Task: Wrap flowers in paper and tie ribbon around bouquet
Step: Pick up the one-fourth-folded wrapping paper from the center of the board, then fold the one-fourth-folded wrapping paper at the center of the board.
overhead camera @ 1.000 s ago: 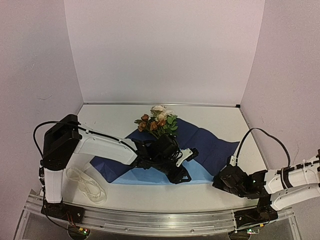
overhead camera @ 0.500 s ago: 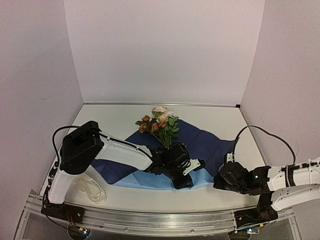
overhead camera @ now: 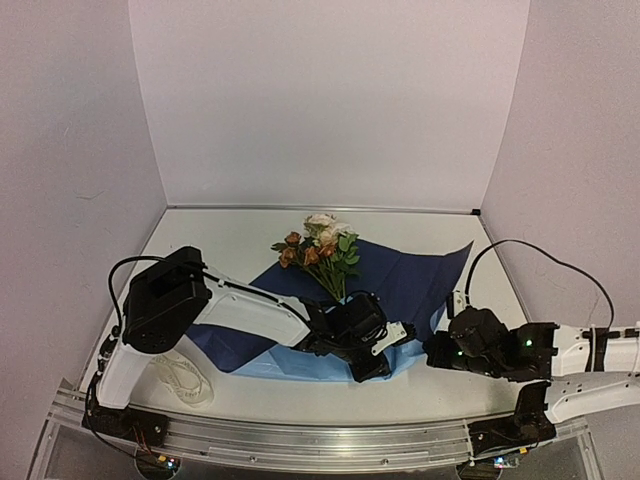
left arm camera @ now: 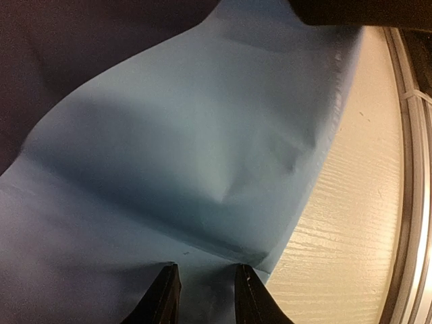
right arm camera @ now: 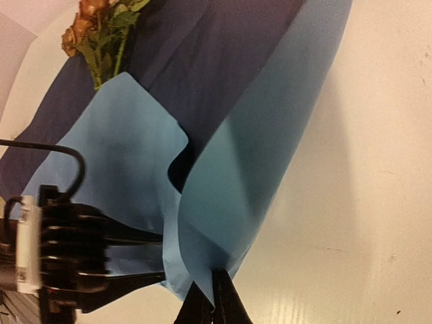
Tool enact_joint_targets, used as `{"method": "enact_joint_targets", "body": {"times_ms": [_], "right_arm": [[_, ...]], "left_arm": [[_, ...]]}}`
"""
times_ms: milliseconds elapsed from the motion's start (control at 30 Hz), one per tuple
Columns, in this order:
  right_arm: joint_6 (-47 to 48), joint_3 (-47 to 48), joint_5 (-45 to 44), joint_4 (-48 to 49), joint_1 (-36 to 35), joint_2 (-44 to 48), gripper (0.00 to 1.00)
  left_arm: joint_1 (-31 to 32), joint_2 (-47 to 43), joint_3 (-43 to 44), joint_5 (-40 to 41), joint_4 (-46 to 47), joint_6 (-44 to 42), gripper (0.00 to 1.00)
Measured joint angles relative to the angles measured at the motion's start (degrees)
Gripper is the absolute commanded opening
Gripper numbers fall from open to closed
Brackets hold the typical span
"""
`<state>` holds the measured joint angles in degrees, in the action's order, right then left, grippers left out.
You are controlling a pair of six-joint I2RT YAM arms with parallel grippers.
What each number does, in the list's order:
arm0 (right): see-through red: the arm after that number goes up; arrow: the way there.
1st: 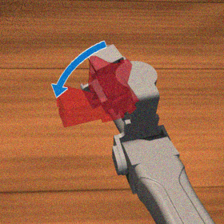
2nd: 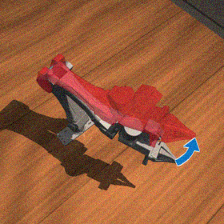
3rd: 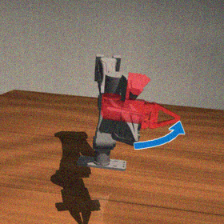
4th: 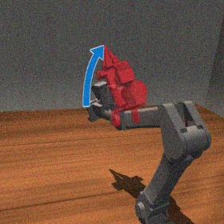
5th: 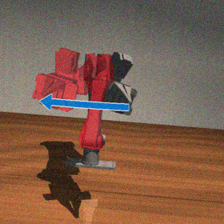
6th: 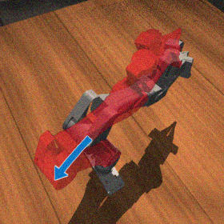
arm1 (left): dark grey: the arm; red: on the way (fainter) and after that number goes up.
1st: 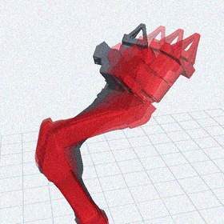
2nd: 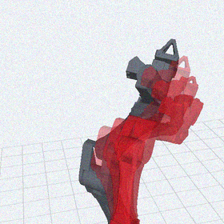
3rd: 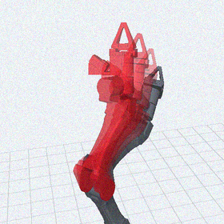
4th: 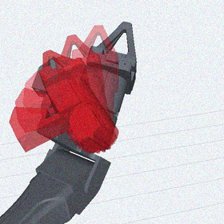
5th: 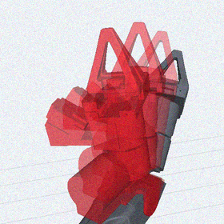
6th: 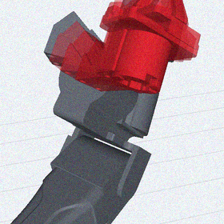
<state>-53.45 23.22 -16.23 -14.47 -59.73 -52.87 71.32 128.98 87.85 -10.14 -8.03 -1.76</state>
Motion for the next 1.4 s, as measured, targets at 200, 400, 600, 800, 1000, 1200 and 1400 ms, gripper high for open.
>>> {"method": "enact_joint_targets", "body": {"times_ms": [200,400,600,800,1000,1200,1400], "right_arm": [[2.61,4.37,3.60,-0.10,-0.91,-3.34,0.00],[4.94,4.66,3.24,-3.39,-1.13,-2.35,0.00],[7.54,4.66,-1.17,-9.90,-1.20,1.44,0.00],[9.90,4.66,-5.02,-13.54,-1.19,1.81,0.00],[12.04,4.79,-6.88,-15.39,-1.19,1.84,0.00],[14.34,8.13,-6.19,-16.53,-1.23,-1.80,0.00],[17.51,12.32,-2.80,-15.00,-2.58,-7.23,0.00]], "left_arm": [[0.14,0.46,0.21,0.43,1.25,0.22,0.30],[0.08,-1.21,-3.89,0.14,5.64,1.52,0.39],[-1.24,-8.45,-11.98,-1.63,5.98,5.45,0.45],[-4.44,-21.99,-21.46,-3.41,6.46,11.04,0.39],[-6.38,-34.54,-34.13,-4.52,5.57,16.12,0.35],[-6.52,-36.38,-41.49,-6.09,1.80,19.10,0.28],[-7.90,-30.79,-41.54,-6.80,2.71,20.09,0.22]]}}
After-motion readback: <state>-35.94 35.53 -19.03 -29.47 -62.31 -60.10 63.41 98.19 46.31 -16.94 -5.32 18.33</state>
